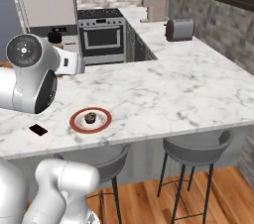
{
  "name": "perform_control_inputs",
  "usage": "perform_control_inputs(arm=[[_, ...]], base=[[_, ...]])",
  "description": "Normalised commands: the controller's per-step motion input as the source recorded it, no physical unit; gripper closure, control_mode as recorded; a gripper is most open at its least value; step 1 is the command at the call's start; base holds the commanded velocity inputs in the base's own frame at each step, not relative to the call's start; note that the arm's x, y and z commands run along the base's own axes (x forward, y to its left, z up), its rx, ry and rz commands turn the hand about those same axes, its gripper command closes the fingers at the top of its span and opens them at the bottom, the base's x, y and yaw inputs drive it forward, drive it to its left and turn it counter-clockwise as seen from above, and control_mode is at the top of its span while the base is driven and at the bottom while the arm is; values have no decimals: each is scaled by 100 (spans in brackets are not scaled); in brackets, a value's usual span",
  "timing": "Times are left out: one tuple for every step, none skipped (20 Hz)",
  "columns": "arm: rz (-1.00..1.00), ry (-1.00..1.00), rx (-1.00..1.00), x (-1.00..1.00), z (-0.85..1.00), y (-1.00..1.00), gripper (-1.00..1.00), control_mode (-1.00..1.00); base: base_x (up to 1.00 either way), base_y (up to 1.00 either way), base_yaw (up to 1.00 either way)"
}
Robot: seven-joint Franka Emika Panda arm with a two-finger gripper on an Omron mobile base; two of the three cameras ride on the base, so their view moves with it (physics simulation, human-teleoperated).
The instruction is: Take the cinnamon bottle from the cabinet and place it on the dining table, next to the plate with the cupcake. Then take the chocolate from the dining counter and place it on the cupcake plate.
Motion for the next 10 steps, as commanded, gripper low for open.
perform_control_inputs(arm=[[0,0,0,0,0,0,100,100],[0,0,0,0,0,0,100,100],[0,0,0,0,0,0,100,100],[0,0,0,0,0,0,100,100],[0,0,0,0,0,0,100,100],[0,0,0,0,0,0,100,100],[0,0,0,0,0,0,100,100],[0,0,0,0,0,0,100,100],[0,0,0,0,0,0,100,100],[0,0,0,0,0,0,100,100]], base=[[38,-41,25],[38,-41,25],[38,-42,24],[38,-42,23],[35,-43,22],[35,-43,22],[34,-43,22],[35,-44,22],[35,-45,21],[38,-44,20]])
